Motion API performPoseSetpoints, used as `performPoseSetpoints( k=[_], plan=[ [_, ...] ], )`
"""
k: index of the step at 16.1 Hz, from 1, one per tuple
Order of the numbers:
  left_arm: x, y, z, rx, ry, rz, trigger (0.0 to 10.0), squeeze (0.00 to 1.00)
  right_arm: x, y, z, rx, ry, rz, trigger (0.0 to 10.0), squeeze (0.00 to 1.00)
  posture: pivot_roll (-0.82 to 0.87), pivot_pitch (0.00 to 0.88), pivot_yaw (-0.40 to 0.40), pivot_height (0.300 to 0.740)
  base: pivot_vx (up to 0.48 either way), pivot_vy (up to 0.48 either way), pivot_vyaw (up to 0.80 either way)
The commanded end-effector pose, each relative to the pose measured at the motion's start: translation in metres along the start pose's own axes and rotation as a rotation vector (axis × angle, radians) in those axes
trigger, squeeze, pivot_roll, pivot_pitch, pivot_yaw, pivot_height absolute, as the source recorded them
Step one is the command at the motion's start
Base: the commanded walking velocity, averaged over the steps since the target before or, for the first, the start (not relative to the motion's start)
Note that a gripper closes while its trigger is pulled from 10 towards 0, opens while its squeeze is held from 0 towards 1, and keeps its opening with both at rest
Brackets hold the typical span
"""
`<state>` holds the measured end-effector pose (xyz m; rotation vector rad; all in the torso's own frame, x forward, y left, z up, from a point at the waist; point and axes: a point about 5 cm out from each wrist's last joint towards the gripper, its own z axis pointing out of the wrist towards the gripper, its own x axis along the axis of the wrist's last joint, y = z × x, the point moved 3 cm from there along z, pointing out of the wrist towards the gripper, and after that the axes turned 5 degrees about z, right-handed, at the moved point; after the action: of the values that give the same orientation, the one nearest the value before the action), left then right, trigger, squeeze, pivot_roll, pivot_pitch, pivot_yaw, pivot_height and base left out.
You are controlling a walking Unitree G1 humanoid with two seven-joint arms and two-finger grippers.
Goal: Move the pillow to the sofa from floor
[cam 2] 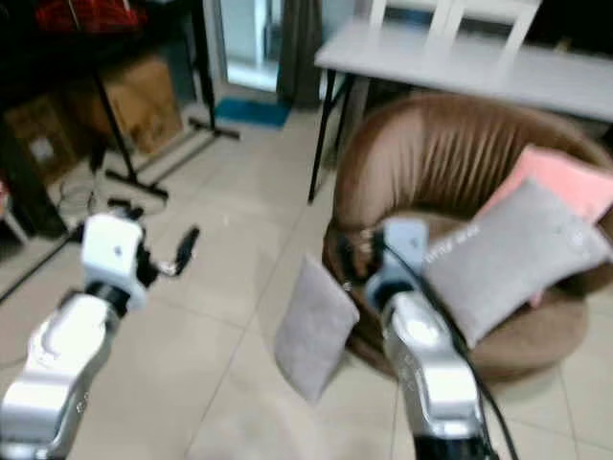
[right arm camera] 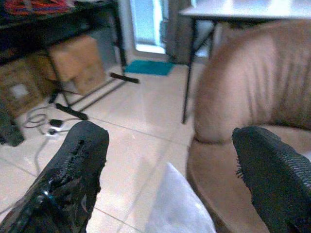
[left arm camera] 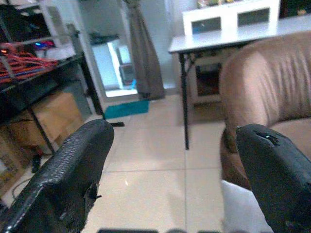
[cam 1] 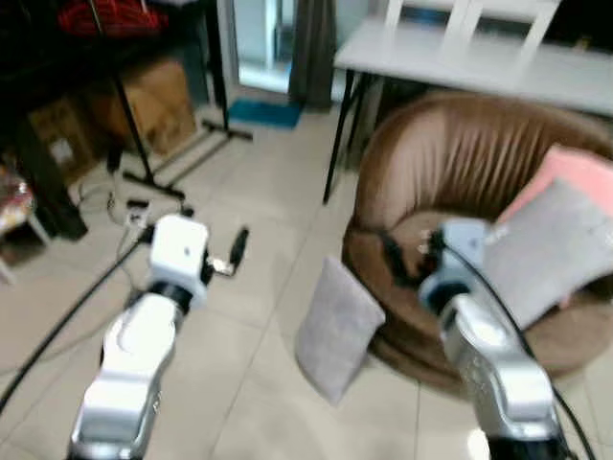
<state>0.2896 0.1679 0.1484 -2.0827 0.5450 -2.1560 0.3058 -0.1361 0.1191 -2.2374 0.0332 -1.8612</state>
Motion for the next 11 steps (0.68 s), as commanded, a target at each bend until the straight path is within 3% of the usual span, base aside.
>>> performPoseSetpoints(
  k=[1, 3, 11],
  plan=[
    [-0.0009, 0.0013, 0.0004, -0.004, -0.005, -0.013, 10.0, 0.40, 0.0099, 0.0005, 0.0004, 0.006, 0.030, -0.027, 10.0, 0.00, -0.08, 0.000, -0.010, 0.740, 0.000, 0.000, 0.00],
    [-0.0005, 0.0013, 0.0002, -0.005, -0.003, -0.014, 10.0, 0.40, 0.0096, 0.0008, 0.0006, 0.006, 0.026, -0.029, 10.0, 0.00, -0.08, 0.000, -0.011, 0.740, 0.000, 0.000, 0.00],
    [-0.0006, 0.0021, 0.0001, -0.009, 0.000, -0.024, 10.0, 0.40, 0.0087, 0.0002, 0.0029, 0.017, 0.016, -0.045, 10.0, 0.00, -0.08, 0.000, -0.015, 0.740, 0.276, 0.000, 0.00]
  ],
)
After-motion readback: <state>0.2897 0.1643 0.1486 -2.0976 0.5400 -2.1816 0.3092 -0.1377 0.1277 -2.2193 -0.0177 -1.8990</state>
